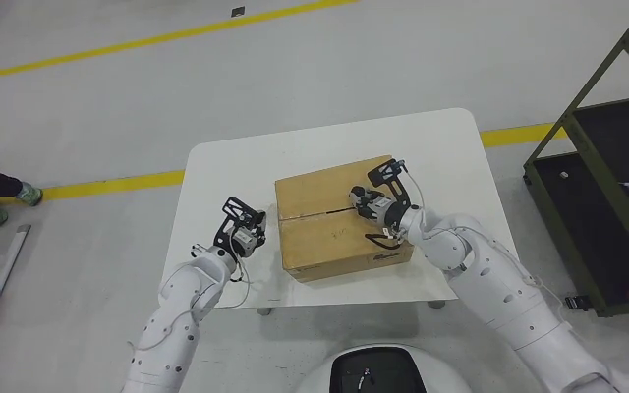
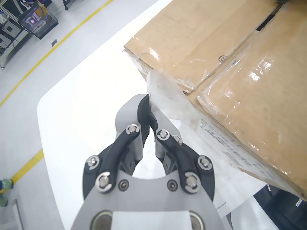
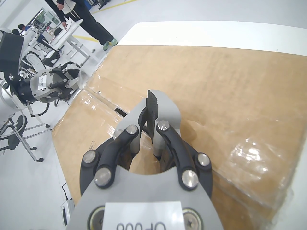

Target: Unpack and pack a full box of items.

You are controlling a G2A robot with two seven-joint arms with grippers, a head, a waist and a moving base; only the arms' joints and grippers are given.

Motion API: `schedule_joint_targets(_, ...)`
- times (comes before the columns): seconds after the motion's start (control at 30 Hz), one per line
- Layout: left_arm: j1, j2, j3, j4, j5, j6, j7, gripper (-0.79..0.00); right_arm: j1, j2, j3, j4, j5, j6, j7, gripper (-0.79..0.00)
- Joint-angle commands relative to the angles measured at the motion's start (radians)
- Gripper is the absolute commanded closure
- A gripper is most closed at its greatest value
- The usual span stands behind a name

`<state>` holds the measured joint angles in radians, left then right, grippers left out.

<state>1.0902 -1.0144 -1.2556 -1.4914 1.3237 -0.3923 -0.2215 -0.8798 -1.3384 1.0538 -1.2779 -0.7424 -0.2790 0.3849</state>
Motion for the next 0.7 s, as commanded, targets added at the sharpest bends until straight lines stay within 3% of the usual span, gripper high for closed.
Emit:
schedule_joint_targets(0.0, 0.002, -0.001, -0.004, -0.005, -0.006, 0.0, -0.002, 0.0, 0.0, -0.001, -0.001, -0.001, 0.0, 0.001, 0.001, 0.0)
schedule_joint_targets(0.1, 0.003, -0.002, -0.01, -0.015, -0.025, -0.003, -0.004, 0.0, 0.003, -0.002, -0.003, 0.002, 0.002, 0.004, 0.001, 0.0)
schedule_joint_targets(0.13, 0.003, -0.002, -0.013, -0.017, -0.032, -0.003, -0.007, -0.055, 0.003, -0.003, -0.004, 0.002, 0.002, 0.005, 0.001, 0.0)
schedule_joint_targets(0.17, 0.003, -0.003, -0.013, -0.02, -0.038, -0.004, -0.011, -0.139, 0.004, -0.004, -0.006, 0.003, 0.002, 0.006, 0.0, 0.0)
schedule_joint_targets(0.2, 0.002, -0.004, -0.014, -0.022, -0.042, -0.005, -0.015, -0.302, 0.004, -0.004, -0.007, 0.003, 0.002, 0.006, 0.0, 0.0)
schedule_joint_targets(0.23, 0.0, -0.004, -0.014, -0.023, -0.043, -0.005, -0.018, -0.339, 0.005, -0.004, -0.007, 0.004, 0.002, 0.005, 0.0, 0.0)
schedule_joint_targets(0.27, -0.002, -0.005, -0.013, -0.023, -0.047, -0.004, -0.02, -0.437, 0.005, -0.005, -0.007, 0.006, 0.003, 0.006, 0.001, 0.0)
schedule_joint_targets(0.33, -0.006, -0.007, -0.012, -0.021, -0.053, -0.003, -0.023, -0.757, 0.006, -0.006, -0.008, 0.007, 0.003, 0.006, 0.001, 0.0)
schedule_joint_targets(0.37, -0.008, -0.008, -0.011, -0.017, -0.054, -0.001, -0.025, -0.785, 0.006, -0.006, -0.008, 0.008, 0.003, 0.006, 0.001, 0.0)
schedule_joint_targets(0.67, -0.04, -0.02, 0.002, 0.022, -0.082, 0.038, -0.031, -0.785, 0.015, -0.01, -0.01, 0.016, 0.011, 0.004, -0.001, 0.0)
